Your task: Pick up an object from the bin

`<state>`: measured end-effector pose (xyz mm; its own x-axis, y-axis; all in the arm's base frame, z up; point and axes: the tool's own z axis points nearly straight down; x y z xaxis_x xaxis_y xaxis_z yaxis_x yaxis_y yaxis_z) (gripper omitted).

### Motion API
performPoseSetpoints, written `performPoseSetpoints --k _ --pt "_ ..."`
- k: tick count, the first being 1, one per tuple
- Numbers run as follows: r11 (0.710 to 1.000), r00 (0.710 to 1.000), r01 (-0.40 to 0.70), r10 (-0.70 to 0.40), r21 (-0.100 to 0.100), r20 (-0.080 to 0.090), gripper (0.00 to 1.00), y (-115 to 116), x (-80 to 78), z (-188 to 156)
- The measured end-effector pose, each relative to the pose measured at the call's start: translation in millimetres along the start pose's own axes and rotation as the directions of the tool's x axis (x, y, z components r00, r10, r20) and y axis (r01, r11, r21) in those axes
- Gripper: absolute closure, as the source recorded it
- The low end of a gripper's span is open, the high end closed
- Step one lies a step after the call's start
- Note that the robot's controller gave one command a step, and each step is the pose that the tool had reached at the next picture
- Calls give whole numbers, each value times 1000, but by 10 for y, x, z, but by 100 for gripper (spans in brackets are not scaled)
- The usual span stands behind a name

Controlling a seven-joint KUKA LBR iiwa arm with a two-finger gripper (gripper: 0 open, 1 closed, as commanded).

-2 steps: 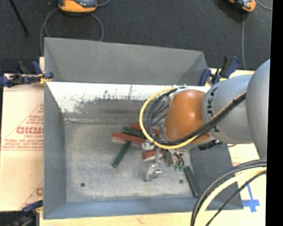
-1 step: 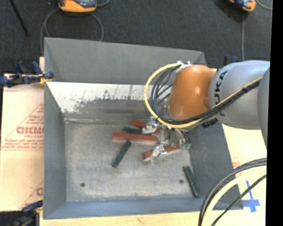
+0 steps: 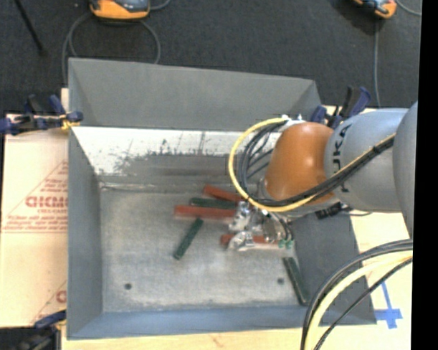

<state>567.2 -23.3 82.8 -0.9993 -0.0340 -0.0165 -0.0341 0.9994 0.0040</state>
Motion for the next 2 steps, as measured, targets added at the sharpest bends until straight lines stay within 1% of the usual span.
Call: performPoseSetpoints --k 1,2 --pt "1000 1000 0 0 0 0 100 0 0 0" --pt "997 997 79 -79 4 -12 100 1 -180 -1284"
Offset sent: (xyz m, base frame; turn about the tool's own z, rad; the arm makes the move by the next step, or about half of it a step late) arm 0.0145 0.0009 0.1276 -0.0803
